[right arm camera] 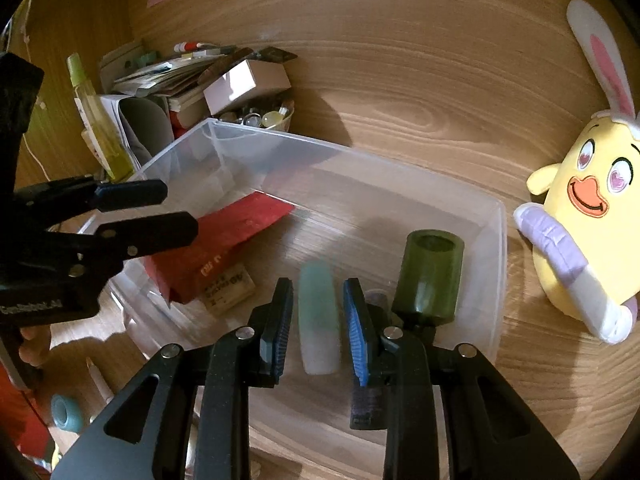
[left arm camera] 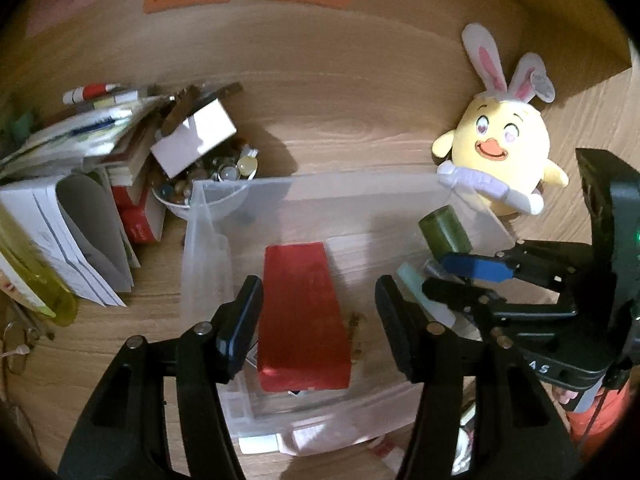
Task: Organize objects
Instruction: 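Carry the red pouch and mint tube into the bin and release the pouch, then open the right gripper to drop the mint-green tube into the bin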
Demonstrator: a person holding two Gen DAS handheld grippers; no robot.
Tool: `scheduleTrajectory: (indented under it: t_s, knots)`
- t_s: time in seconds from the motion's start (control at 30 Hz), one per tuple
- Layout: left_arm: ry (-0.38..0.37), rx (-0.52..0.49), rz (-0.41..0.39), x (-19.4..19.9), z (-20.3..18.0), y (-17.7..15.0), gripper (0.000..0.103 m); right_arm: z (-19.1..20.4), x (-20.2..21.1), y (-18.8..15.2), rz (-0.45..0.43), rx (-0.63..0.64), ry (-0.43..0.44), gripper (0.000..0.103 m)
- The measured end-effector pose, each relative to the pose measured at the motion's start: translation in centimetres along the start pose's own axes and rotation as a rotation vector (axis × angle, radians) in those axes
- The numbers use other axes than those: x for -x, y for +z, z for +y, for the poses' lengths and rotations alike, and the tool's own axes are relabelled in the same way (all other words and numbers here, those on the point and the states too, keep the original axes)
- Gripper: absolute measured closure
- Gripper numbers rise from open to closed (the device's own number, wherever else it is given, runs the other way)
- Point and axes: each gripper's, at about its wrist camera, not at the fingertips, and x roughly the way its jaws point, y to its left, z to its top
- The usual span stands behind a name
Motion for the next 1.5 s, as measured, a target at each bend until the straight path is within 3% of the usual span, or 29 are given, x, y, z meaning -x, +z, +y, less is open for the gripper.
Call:
scheduleTrajectory:
  t_s: [0.23, 0.4, 0.67, 1.07, 1.5]
  knots:
    - [0.023, -0.031, -0.058, 2.4, -0.9, 0.3, 0.03, 0.3, 2.2, 0.0, -0.055, 0.0, -0.007, 0.067]
    - [0.044, -0.046, -0.089, 4.0, -1.2, -0.4, 0.022, 0.7, 4.4, -0.5, -0.106, 0.002, -0.035, 0.049]
    - [0.071, -0.042, -0.1, 6.1, -1.0, -2.3, 0.008, 1.1, 7.3, -2.4, -0.153, -0.007, -0.087, 0.036]
    - [0.091, -0.023, -0.065, 8.0, -0.1, -6.6, 0.006, 1.3, 9.3, -6.8, -0.157, -0.07, -0.133, 0.034]
    - [0.129, 0.022, 0.022, 8.2, 1.0, -12.3, 0.006, 0.9, 8.7, -10.8, -0.122, -0.149, -0.126, 0.034]
